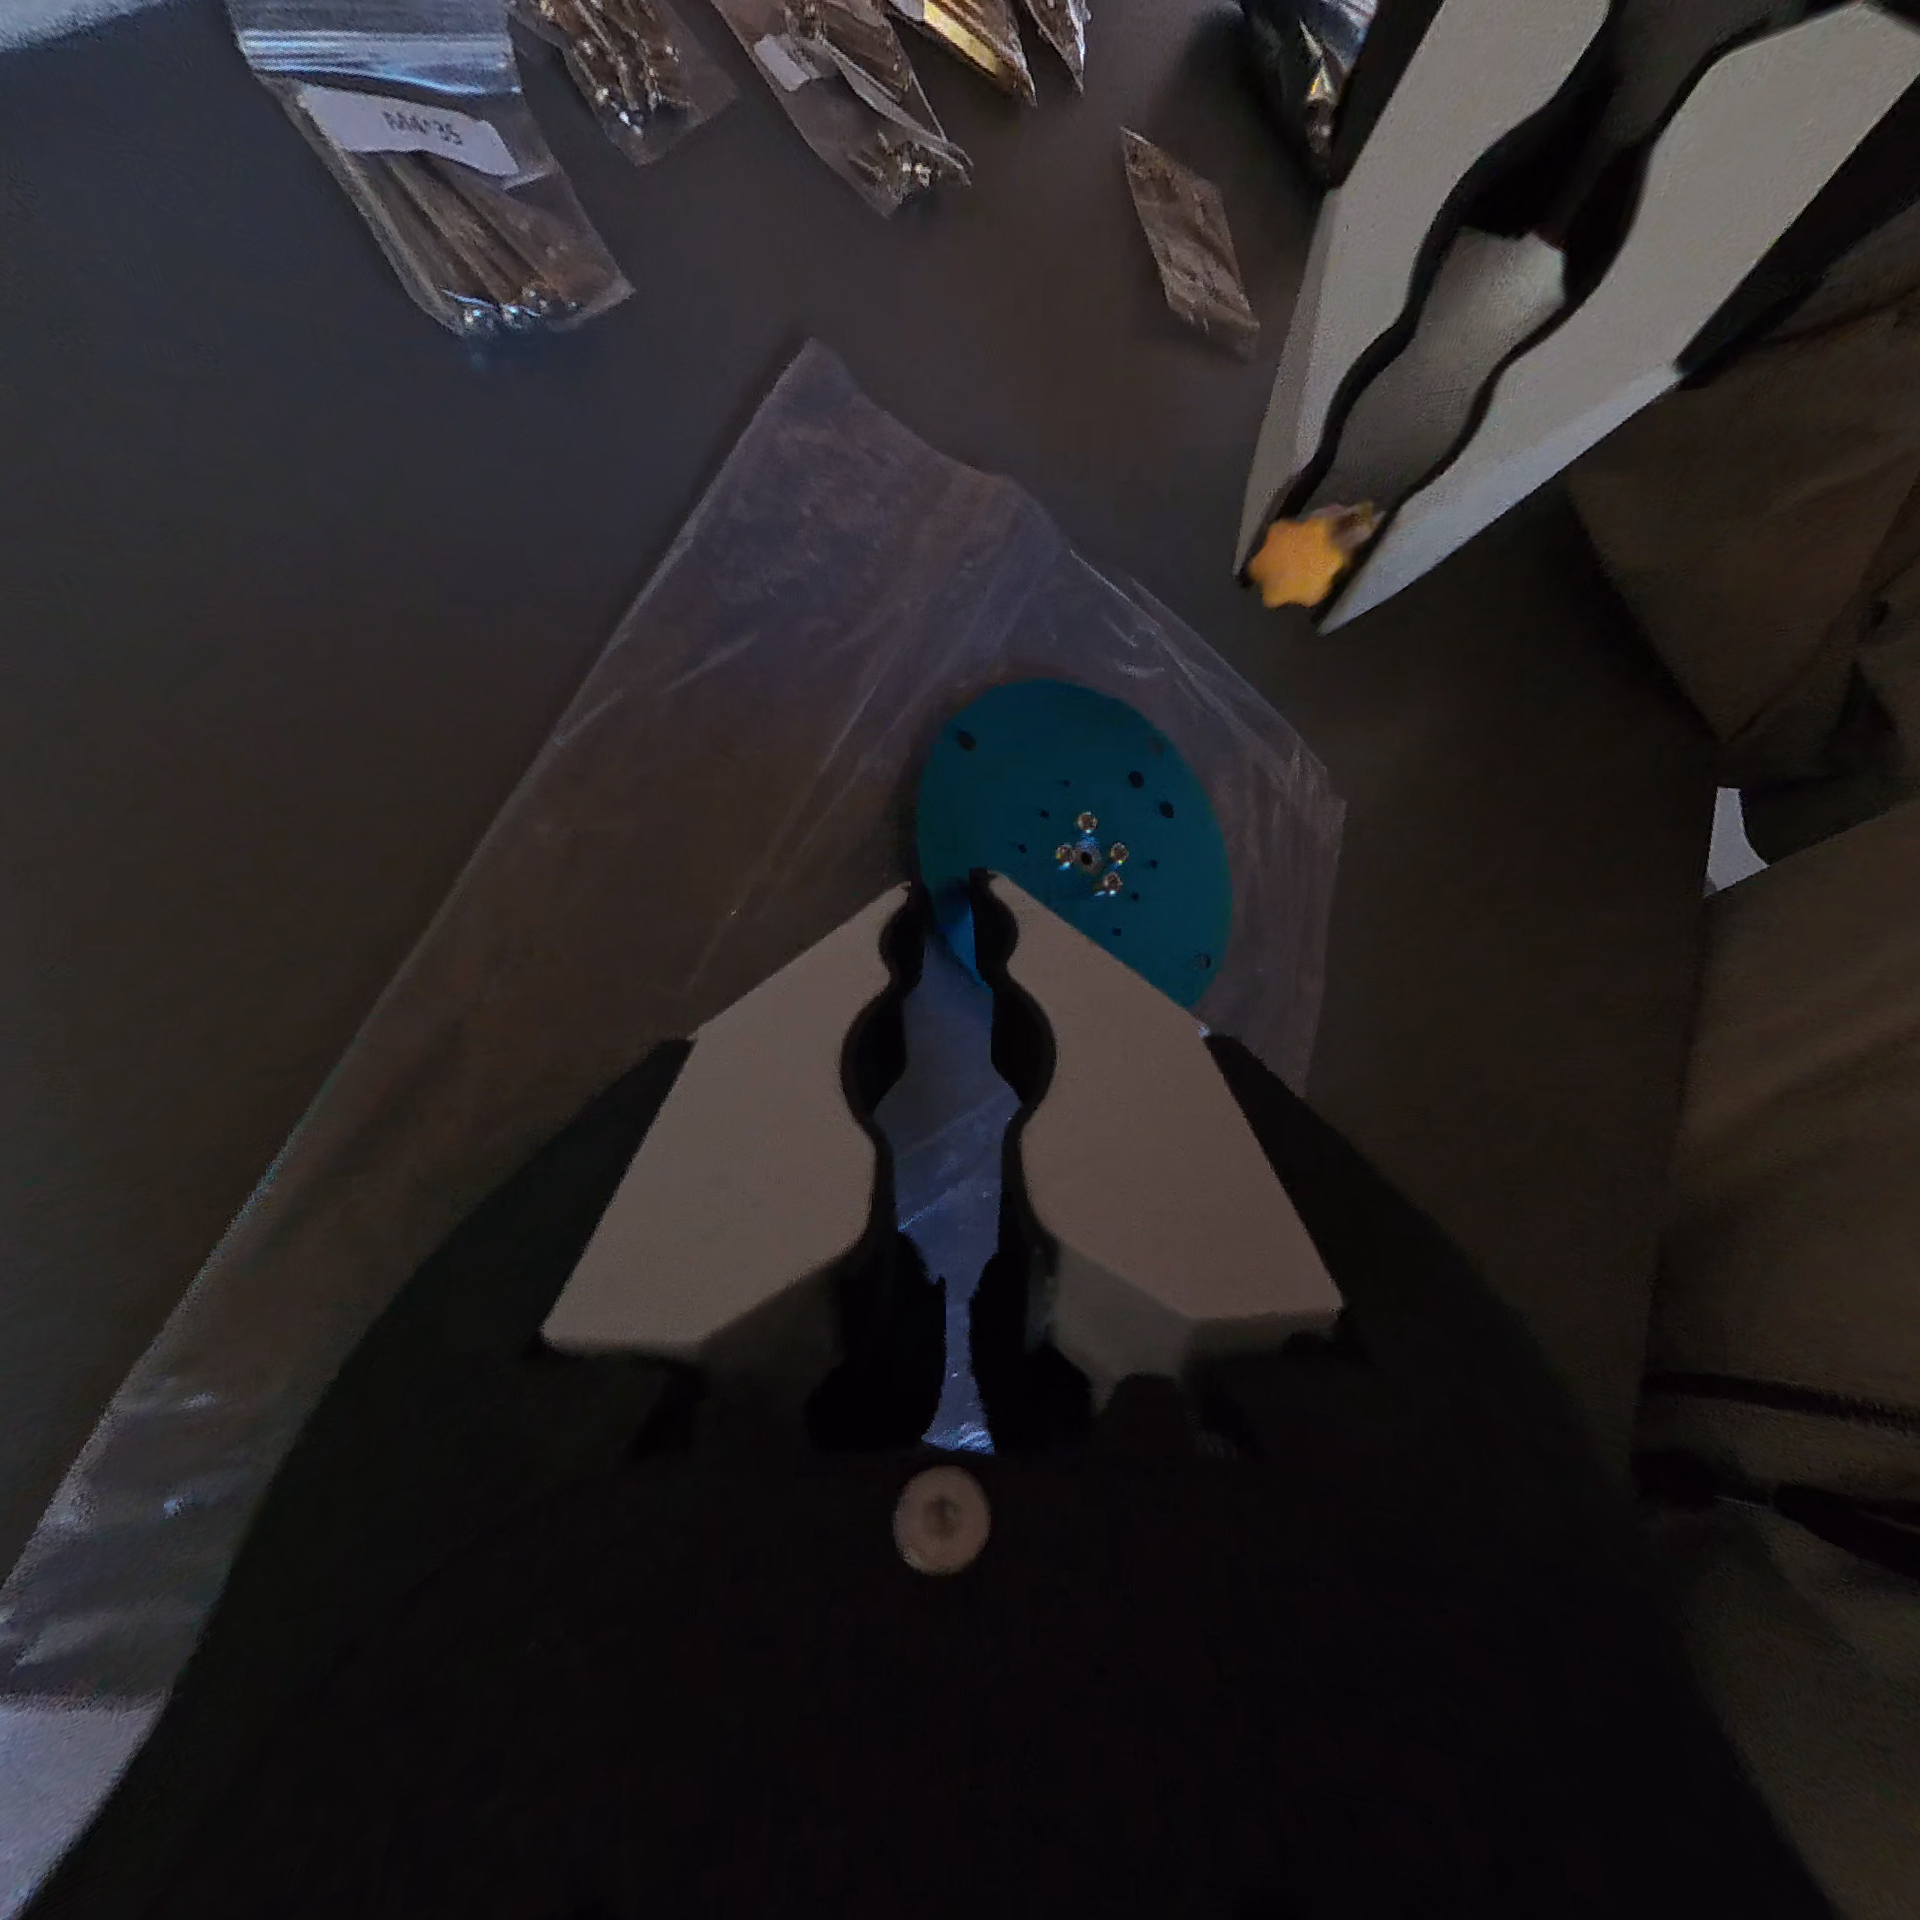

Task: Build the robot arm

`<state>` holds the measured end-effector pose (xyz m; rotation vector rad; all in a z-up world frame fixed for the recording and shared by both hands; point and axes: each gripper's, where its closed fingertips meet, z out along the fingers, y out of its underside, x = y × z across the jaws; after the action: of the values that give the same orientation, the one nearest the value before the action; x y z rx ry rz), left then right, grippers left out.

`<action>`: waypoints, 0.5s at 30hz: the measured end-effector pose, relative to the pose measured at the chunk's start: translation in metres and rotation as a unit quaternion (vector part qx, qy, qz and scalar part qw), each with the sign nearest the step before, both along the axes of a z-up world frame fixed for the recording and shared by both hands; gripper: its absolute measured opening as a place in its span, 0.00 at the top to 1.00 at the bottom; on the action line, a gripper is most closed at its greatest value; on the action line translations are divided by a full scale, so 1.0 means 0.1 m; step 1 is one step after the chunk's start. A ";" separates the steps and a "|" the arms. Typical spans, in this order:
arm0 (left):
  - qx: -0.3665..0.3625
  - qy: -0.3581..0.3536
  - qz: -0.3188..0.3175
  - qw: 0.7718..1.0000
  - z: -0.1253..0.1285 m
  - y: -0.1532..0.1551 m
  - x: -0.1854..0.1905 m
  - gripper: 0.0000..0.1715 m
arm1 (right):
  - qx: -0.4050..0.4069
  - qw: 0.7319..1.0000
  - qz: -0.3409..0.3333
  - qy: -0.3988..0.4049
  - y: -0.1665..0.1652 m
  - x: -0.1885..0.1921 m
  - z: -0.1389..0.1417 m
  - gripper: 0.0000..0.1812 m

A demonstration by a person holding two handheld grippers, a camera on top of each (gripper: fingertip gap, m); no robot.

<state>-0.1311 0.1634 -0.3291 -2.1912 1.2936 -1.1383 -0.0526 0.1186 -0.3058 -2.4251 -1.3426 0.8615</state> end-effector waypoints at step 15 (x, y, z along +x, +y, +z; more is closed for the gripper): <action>-0.018 -0.033 0.006 0.999 0.05 -0.11 0.02 0.99 | 0.171 0.982 0.067 -0.039 0.06 -0.30 -0.13 0.47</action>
<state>-0.1288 0.1525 -0.3239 -2.1657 1.2397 -1.2277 -0.0822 0.1241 -0.3190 -2.1434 -1.5534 0.5152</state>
